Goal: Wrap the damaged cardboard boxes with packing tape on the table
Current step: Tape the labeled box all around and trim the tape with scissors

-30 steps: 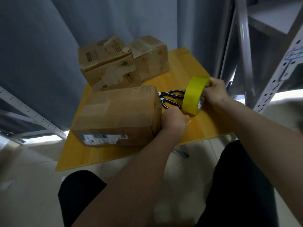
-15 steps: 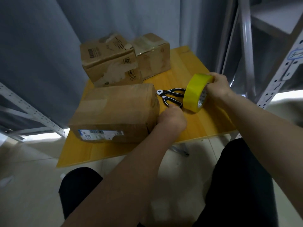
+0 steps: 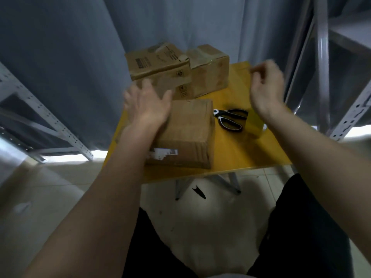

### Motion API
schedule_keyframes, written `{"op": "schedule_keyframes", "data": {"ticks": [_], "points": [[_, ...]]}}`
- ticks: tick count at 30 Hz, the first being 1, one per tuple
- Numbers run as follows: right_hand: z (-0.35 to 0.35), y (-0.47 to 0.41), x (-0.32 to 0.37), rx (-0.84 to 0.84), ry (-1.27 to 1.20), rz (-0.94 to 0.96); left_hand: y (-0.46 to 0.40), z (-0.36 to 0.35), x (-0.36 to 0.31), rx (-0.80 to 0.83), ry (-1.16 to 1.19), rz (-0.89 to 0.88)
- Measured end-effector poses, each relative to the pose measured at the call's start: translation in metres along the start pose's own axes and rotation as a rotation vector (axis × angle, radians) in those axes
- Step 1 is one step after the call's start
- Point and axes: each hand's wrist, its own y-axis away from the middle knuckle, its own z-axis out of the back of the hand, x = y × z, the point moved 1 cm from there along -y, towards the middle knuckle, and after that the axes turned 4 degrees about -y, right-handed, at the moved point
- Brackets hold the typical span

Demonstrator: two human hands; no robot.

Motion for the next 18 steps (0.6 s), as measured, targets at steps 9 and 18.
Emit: {"op": "schedule_keyframes", "data": {"ticks": [9, 18], "points": [[-0.069, 0.102, 0.004, 0.247, -0.538, -0.541, 0.017, -0.006, 0.124, 0.591, 0.832, 0.427], [-0.051, 0.033, 0.064, 0.352, -0.834, -0.989, 0.004, 0.046, 0.132, 0.413, 0.678, 0.175]]}}
